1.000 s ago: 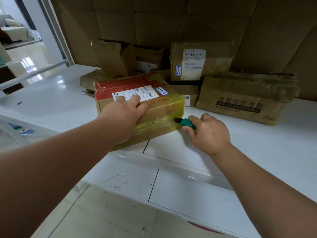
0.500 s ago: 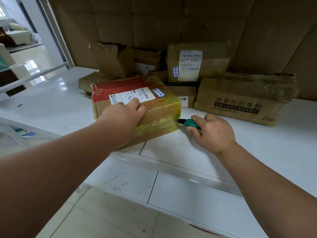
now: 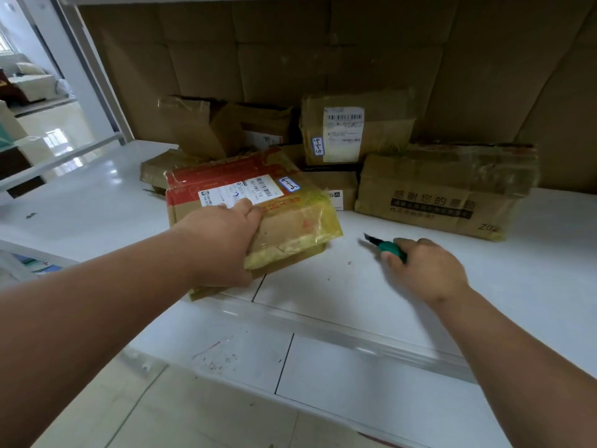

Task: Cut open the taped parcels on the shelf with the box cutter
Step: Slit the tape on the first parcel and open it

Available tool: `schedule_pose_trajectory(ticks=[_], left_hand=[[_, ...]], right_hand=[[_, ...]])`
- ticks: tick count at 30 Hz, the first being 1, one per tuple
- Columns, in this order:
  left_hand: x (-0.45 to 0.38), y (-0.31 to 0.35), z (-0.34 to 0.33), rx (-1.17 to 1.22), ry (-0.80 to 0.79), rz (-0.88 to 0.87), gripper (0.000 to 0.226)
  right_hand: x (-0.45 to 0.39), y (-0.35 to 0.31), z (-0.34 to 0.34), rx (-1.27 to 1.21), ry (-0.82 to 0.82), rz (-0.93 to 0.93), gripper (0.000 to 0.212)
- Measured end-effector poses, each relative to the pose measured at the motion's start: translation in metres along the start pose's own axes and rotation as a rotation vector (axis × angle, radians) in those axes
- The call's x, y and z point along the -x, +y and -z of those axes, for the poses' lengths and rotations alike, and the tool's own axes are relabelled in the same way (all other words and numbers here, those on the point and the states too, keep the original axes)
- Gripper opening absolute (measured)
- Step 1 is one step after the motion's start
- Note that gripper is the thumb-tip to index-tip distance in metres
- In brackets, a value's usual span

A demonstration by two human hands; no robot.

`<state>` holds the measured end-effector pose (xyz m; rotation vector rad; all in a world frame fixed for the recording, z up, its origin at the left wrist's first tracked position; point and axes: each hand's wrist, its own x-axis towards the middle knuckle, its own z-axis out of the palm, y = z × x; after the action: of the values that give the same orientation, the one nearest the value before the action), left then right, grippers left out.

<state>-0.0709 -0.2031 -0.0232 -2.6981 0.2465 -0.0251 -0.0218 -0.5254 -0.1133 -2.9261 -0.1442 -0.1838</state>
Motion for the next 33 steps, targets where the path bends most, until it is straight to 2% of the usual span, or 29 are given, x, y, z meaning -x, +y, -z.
schedule_pose_trajectory(ticks=[2, 4, 7, 10, 14, 16, 18, 20, 23, 25, 26, 28, 29, 31, 33], left_hand=[[0.005, -0.009, 0.008, 0.084, -0.011, -0.038, 0.1], [0.009, -0.022, 0.019, 0.24, -0.06, -0.054, 0.083], [0.012, -0.047, 0.032, 0.49, -0.12, 0.002, 0.063], [0.014, -0.061, 0.033, 0.708, -0.157, 0.123, 0.06], [0.005, -0.06, 0.032, 0.849, -0.199, 0.181, 0.056], [0.004, -0.06, 0.032, 0.883, -0.196, 0.183, 0.057], [0.005, -0.062, 0.031, 0.895, -0.199, 0.18, 0.058], [0.006, -0.063, 0.029, 0.879, -0.191, 0.169, 0.059], [0.006, -0.064, 0.027, 0.89, -0.176, 0.146, 0.06], [0.006, -0.064, 0.027, 0.889, -0.164, 0.12, 0.057], [0.006, -0.065, 0.026, 0.884, -0.143, 0.106, 0.055], [0.006, -0.067, 0.023, 0.882, -0.075, 0.097, 0.049], [0.006, -0.066, 0.021, 0.866, -0.039, 0.094, 0.048], [0.006, -0.063, 0.017, 0.807, 0.038, 0.099, 0.049], [0.009, -0.06, 0.014, 0.756, 0.123, 0.145, 0.05]], right_hand=[[0.005, -0.01, -0.007, 0.084, -0.041, 0.018, 0.042], [0.008, -0.018, -0.006, 0.186, -0.087, 0.026, 0.042], [0.014, -0.036, 0.005, 0.17, -0.11, 0.067, 0.042], [0.024, -0.066, 0.014, 0.063, 0.037, 0.256, 0.043], [0.032, -0.121, 0.008, -0.047, 0.094, 0.56, 0.049], [0.033, -0.142, 0.001, -0.046, 0.104, 0.62, 0.063], [0.03, -0.151, -0.008, -0.025, 0.079, 0.622, 0.065], [0.031, -0.153, -0.015, -0.013, 0.073, 0.584, 0.052], [0.042, -0.147, -0.022, -0.02, 0.081, 0.556, 0.019], [0.054, -0.139, -0.03, -0.043, 0.015, 0.519, 0.024], [0.056, -0.136, -0.031, -0.136, -0.023, 0.453, 0.027], [0.048, -0.141, -0.024, -0.411, -0.064, 0.214, 0.022], [0.038, -0.144, -0.019, -0.519, -0.052, 0.08, 0.028], [0.019, -0.151, -0.011, -0.589, -0.033, -0.13, 0.069], [0.001, -0.157, -0.007, -0.587, -0.055, -0.224, 0.106]])
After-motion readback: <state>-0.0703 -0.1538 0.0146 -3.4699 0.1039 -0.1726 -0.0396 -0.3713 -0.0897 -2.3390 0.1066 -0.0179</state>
